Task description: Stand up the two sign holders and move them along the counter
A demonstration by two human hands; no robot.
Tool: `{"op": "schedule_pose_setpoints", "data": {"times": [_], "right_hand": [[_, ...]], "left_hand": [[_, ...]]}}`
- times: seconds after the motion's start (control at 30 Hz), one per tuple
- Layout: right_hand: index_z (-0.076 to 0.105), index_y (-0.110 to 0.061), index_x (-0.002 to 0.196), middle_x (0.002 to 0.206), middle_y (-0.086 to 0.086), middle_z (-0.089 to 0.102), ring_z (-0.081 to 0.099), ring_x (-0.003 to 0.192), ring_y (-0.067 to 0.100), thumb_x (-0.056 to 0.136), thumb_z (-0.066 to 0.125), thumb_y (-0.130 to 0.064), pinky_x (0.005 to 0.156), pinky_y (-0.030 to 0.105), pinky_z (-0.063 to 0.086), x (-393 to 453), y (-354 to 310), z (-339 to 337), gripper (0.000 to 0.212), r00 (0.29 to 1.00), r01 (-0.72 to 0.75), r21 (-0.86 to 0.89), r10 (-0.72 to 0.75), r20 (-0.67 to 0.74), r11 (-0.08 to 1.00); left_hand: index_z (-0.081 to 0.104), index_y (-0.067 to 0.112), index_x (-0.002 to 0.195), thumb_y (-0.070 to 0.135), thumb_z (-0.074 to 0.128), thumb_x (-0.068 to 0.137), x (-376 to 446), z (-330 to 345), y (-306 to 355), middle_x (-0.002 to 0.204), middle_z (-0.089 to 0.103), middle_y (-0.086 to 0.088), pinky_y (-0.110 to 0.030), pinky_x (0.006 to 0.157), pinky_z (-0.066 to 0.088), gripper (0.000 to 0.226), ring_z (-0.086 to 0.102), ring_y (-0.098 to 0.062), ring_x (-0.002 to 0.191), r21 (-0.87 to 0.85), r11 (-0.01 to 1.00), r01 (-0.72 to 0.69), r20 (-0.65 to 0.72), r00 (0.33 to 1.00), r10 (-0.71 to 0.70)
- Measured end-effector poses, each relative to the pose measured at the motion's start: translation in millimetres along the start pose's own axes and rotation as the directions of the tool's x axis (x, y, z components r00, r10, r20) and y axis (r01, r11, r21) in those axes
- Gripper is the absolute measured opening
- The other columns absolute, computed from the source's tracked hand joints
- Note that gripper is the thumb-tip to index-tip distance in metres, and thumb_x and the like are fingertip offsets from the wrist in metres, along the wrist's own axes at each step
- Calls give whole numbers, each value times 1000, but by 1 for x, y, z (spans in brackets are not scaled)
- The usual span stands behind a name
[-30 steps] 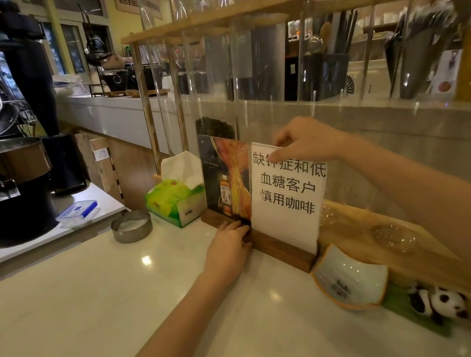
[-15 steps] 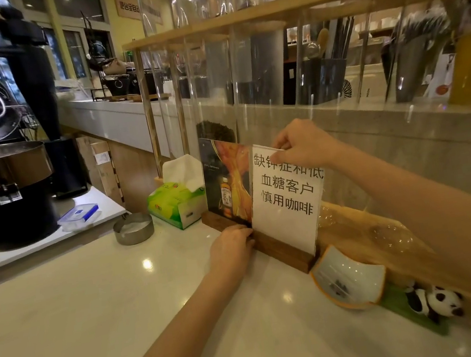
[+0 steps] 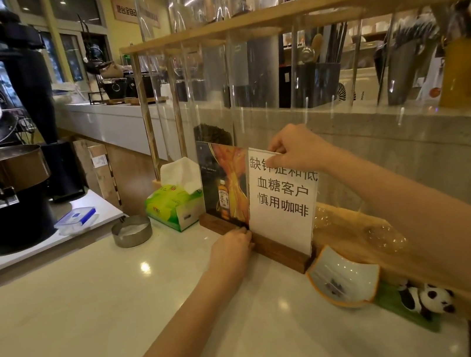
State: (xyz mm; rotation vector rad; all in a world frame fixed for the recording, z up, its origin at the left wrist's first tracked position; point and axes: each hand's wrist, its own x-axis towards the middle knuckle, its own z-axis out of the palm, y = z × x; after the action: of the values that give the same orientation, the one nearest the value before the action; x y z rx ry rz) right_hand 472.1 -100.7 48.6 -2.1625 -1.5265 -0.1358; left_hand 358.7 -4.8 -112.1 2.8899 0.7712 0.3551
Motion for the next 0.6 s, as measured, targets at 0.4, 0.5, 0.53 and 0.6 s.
{"op": "schedule_pose_setpoints", "data": {"times": [0.4,0.5,0.53,0.6], "right_hand": [[45,-7,123,120,16,58,57,102,29,90,45,-37,82,39,49,-19,-23,2,44,1000,-19,-280,15,-17,960],[41,-11,130,129,12,54,52,116,25,90,46,-35,90,37,45,-39,-39,4,47,971,94,-157,-125,-201,983],[45,-11,127,126,11,57,54,113,23,90,47,-32,90,35,46,-47,-47,5,43,951,145,-58,-155,-267,988],[52,-10,119,113,10,64,59,99,16,90,48,-25,87,30,50,-62,-65,7,33,899,235,119,-170,-403,965]], "left_hand": [[60,5,109,20,42,93,-26,-85,-10,110,64,-15,-35,85,46,29,59,-29,103,-217,976,29,4,1000,-29],[62,6,114,22,43,94,-46,-113,-15,113,65,-10,-32,86,43,31,58,-26,105,-214,977,-1,-84,996,-17],[63,8,114,24,44,93,-54,-118,-19,113,65,-8,-30,87,42,31,57,-25,107,-221,975,5,-92,995,-26],[64,13,112,28,49,91,-67,-125,-28,116,66,-9,-33,94,45,30,58,-26,110,-215,977,10,-121,992,-37]]}}
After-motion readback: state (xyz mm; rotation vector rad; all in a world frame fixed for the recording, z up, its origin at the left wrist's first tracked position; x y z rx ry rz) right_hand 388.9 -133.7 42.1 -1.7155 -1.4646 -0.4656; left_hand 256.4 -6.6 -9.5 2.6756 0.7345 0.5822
